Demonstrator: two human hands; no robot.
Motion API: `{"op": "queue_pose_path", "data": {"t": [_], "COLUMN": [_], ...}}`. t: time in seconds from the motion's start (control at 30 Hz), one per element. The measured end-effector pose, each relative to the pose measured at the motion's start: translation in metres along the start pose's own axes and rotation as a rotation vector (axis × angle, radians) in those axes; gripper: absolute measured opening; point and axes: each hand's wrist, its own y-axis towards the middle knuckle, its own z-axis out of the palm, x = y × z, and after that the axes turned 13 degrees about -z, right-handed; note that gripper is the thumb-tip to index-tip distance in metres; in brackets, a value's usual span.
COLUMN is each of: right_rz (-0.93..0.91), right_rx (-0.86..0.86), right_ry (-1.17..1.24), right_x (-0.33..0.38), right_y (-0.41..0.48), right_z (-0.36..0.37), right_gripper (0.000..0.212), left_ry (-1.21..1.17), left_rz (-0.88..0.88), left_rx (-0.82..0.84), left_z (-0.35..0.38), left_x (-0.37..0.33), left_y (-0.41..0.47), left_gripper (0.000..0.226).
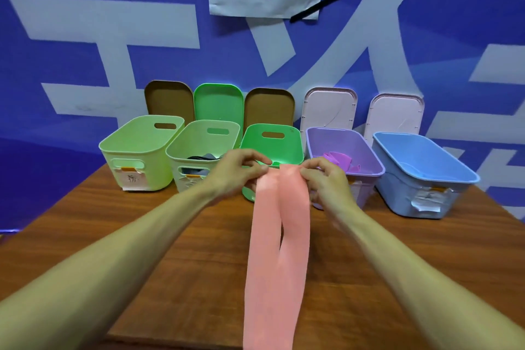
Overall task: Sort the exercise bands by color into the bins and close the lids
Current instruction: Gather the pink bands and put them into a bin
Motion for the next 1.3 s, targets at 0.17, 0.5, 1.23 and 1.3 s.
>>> {"op": "queue_pose_path", "data": {"t": [0.17,0.5,1.23,1.3], "right_rz": [-0.048,-0.149,-0.210,-0.201], "right_rx": [-0.043,-0.069,0.230,0.244], "right_ry": [0.039,0.005,0.083,0.120], "right_x": [0.036,0.088,0.138,0.138], "right_y": [0.007,0.017,0.115,0.132], "right_z": [-0.006,0.003,0.174,0.192], "right_gripper": [0.015,0.018,0.010,0.011], "left_ry": [0.104,0.351,-0.155,-0.213], "left_rz": [0.046,0.101,0.008,-0.008], "left_rx": [0.092,-0.035,-0.676,-0.705], "left_z": [-0.016,-0.051,-0.232,-0.251], "left_x": [-0.035,-0.081,-0.069,-0.065], "left_y": [-0.019,-0.046,0.000,0.016], "left_gripper": [0.037,0.017,0.017,0.020]}}
